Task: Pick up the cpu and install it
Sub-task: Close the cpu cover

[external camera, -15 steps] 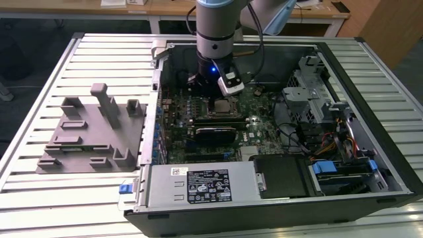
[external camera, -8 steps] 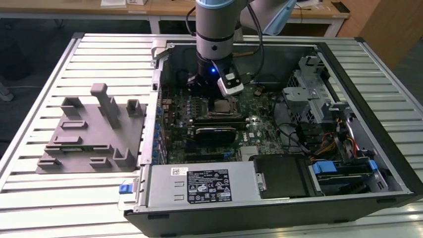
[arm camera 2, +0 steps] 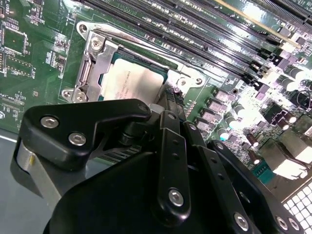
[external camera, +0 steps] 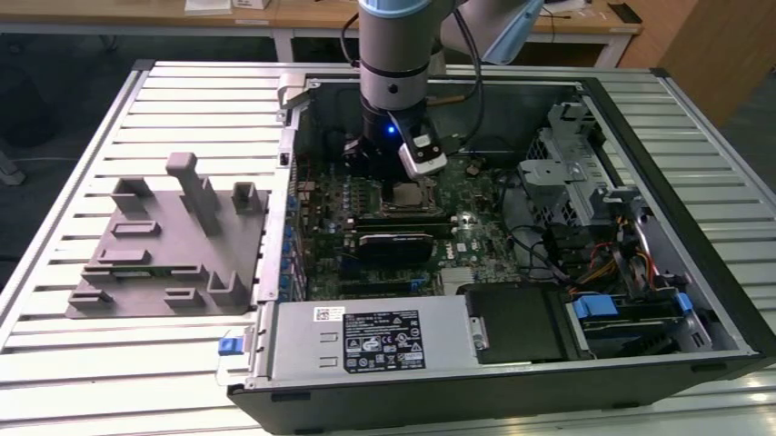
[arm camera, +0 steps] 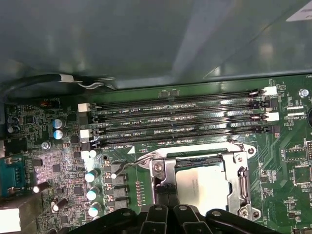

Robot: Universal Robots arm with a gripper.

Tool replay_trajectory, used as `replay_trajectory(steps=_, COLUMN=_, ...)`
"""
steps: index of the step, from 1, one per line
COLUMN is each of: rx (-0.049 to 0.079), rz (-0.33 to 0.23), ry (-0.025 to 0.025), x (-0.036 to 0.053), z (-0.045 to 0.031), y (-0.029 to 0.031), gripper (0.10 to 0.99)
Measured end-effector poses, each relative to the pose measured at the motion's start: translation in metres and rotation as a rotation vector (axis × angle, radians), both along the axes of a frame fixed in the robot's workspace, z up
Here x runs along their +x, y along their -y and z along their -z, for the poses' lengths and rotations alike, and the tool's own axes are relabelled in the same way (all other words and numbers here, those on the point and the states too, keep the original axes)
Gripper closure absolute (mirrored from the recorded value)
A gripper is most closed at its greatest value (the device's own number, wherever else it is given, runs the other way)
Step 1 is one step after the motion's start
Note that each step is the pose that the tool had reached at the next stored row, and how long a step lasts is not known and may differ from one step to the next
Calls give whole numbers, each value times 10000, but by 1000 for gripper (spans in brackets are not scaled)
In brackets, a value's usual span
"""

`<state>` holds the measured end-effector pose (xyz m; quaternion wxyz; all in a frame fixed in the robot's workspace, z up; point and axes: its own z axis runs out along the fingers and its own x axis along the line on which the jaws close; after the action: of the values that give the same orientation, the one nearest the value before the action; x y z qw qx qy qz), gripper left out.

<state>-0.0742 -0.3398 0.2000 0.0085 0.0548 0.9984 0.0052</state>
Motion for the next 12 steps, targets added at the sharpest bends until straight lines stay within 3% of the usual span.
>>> replay_trajectory(steps=12, rx=1, rz=0, ry=0, x=0, z=18, y=0, gripper=980)
